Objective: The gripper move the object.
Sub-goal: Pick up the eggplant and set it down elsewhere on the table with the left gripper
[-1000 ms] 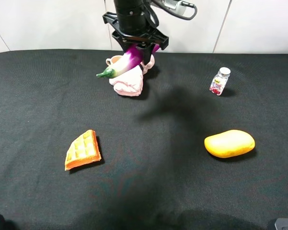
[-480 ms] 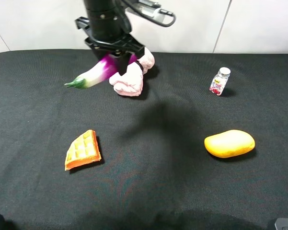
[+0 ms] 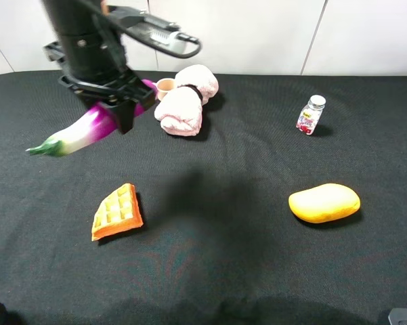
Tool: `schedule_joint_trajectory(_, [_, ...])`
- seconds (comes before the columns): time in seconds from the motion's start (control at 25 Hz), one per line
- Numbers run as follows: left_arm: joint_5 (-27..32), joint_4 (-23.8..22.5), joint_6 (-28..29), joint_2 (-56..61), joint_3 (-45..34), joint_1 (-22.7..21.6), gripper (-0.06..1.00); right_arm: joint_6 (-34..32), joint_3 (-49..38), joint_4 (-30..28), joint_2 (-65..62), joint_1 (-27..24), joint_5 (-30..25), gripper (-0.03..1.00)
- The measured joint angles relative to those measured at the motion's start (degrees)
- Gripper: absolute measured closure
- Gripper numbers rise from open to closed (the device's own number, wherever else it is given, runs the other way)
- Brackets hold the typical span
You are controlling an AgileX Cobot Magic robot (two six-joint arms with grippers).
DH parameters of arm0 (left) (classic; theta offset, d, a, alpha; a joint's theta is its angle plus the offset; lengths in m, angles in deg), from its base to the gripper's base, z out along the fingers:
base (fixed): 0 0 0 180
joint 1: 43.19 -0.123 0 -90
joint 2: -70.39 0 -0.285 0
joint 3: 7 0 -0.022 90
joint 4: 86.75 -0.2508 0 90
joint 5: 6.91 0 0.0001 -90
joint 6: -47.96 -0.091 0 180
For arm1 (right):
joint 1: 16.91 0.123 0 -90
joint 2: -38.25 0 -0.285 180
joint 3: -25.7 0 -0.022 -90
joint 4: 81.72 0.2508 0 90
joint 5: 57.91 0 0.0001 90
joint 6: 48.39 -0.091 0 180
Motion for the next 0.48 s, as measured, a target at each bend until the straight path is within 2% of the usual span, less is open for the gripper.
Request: schedule_joint_trajectory(0.48, [-5.38, -0.12, 1.42, 16.32, -20.17, -7.51, 0.39, 0.00, 0.00, 0.00, 0.00, 0.00, 0.00, 0.27])
